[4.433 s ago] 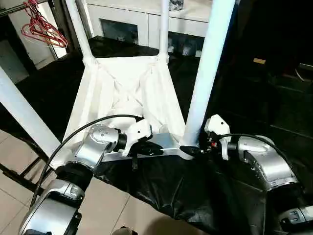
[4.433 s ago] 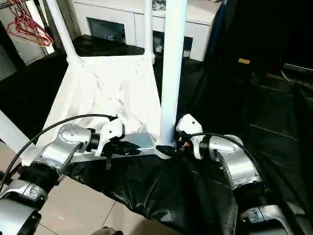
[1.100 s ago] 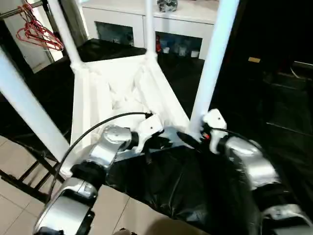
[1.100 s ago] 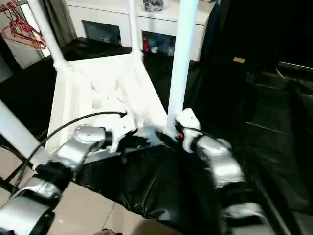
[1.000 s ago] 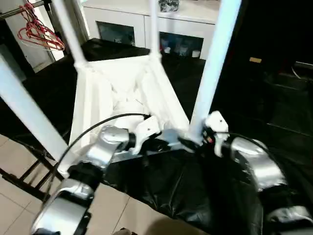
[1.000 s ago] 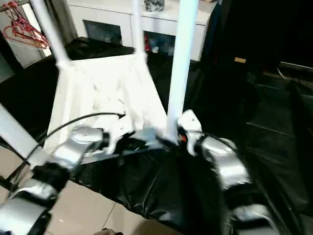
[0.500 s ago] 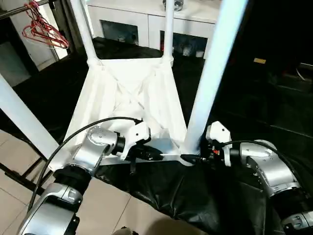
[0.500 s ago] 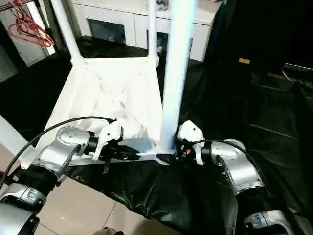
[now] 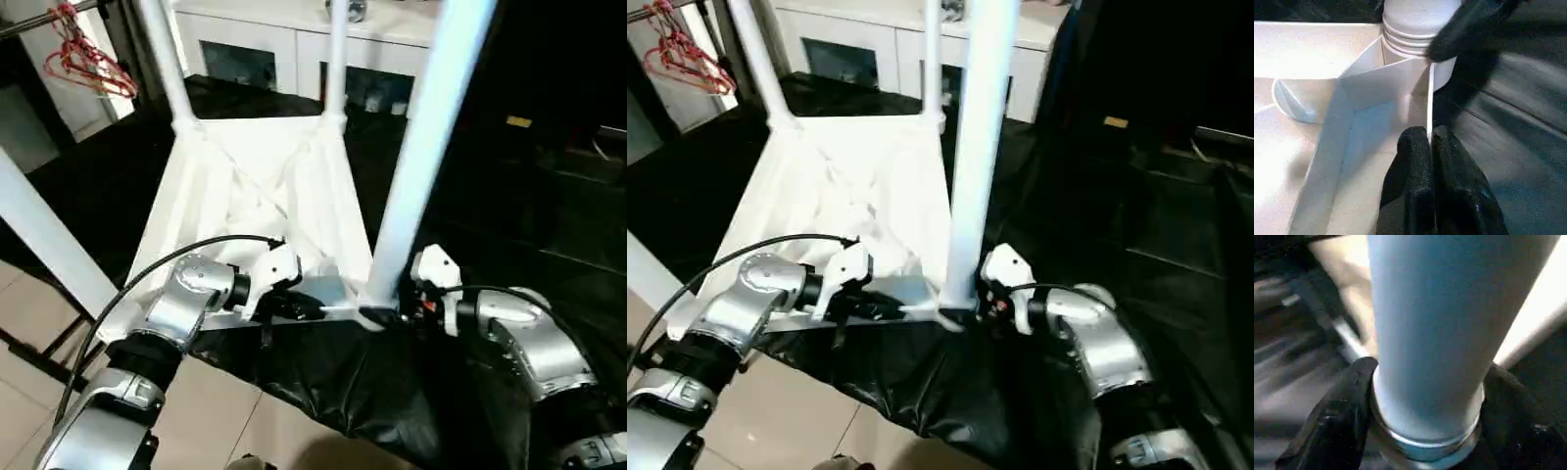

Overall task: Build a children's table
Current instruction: Rotate leg to tighten

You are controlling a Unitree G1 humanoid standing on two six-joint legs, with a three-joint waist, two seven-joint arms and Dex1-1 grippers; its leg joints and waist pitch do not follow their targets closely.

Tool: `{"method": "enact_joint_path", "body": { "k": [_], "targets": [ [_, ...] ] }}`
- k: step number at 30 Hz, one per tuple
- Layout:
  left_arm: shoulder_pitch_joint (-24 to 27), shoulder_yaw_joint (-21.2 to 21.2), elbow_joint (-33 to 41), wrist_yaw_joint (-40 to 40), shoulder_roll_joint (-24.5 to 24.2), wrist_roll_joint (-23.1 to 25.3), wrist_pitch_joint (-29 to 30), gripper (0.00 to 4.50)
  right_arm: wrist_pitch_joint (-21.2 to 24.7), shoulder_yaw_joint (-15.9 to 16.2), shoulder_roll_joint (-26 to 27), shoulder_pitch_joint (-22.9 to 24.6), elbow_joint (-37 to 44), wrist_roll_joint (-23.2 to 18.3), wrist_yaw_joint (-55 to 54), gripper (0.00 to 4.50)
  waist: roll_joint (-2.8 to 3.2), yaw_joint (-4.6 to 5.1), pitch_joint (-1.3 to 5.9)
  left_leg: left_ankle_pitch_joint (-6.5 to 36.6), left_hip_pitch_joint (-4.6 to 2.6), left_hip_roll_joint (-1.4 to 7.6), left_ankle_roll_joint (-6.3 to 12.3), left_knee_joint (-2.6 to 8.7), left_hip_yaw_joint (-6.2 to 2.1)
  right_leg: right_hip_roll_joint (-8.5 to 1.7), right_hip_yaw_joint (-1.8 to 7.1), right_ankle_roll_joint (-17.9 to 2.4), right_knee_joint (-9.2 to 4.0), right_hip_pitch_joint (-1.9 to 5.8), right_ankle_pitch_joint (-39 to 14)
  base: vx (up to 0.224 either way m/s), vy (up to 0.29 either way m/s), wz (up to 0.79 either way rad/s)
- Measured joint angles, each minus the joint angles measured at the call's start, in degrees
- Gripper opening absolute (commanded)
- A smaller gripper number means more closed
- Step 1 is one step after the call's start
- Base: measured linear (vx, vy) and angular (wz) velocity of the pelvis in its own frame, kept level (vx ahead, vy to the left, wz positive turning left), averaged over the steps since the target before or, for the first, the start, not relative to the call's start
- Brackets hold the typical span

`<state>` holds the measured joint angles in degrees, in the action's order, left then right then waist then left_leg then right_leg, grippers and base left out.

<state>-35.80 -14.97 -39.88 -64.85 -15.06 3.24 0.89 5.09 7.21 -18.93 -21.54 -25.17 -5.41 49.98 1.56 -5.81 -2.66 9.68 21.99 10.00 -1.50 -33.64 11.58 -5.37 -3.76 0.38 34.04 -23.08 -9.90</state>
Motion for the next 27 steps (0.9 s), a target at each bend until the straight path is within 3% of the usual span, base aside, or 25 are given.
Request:
{"method": "enact_joint_path", "body": {
  "k": [3, 11, 12, 15, 20, 27],
  "targets": [
    [-1.70, 0.40, -2.31, 7.30, 3.35, 1.77, 1.05, 0.00, 0.48, -2.58, 4.38, -1.57, -3.13, 1.03, -10.97, 2.75, 0.02, 0.83, -0.01, 0.00, 0.00, -0.05, 0.00, -0.03, 0.00, -0.01, 0.07, 0.03, -0.04, 0.00, -0.02, 0.000, 0.000, 0.00],
    [-5.09, 1.08, -7.05, 19.11, 9.37, 3.30, 3.29, 0.00, 0.51, -6.33, 11.48, -5.41, -8.68, 2.98, -29.03, 2.75, 0.17, 0.75, 0.07, 0.00, 0.03, -0.06, 0.00, 0.01, 0.00, -0.01, 0.06, -0.12, -0.03, -0.01, 0.09, 0.000, 0.000, 0.00],
    [-5.13, 1.08, -7.10, 19.26, 9.49, 3.31, 3.28, 0.00, 0.29, -6.61, 11.76, -5.41, -8.78, 2.93, -29.40, 2.75, 0.21, 0.68, 0.10, 0.00, 0.02, -0.06, 0.00, 0.01, 0.00, -0.01, 0.06, -0.15, -0.03, 0.01, 0.11, 0.000, 0.000, 0.00],
    [-5.23, 1.12, -7.12, 18.97, 9.54, 3.31, 2.97, 0.00, -0.26, -7.34, 12.27, -5.41, -8.87, 2.53, -29.42, 3.44, 0.33, 0.57, 0.13, 0.00, 0.05, -0.06, 0.00, 0.07, -0.01, -0.01, 0.06, -0.24, -0.04, 0.03, 0.16, 0.000, 0.000, 0.00],
    [-5.22, 1.18, -7.10, 17.46, 9.16, 3.23, 2.60, 0.00, -0.81, -7.34, 12.20, -5.39, -8.80, 1.59, -27.55, 3.88, 0.49, 0.66, 0.09, 0.00, 0.08, -0.04, 0.00, 0.12, -0.01, -0.01, 0.02, -0.22, -0.04, -0.01, 0.15, 0.000, 0.000, 0.00],
    [-3.94, 0.83, -5.41, 11.38, 6.87, 2.59, 0.62, 0.00, -3.23, -4.33, 6.69, -5.07, -8.56, 2.05, -18.17, 4.01, 0.56, 0.45, 0.04, 0.00, 0.11, -0.04, 0.00, 0.14, -0.01, -0.01, 0.01, -0.20, -0.06, -0.01, 0.14, 0.000, 0.000, 0.00]
  ]
}}
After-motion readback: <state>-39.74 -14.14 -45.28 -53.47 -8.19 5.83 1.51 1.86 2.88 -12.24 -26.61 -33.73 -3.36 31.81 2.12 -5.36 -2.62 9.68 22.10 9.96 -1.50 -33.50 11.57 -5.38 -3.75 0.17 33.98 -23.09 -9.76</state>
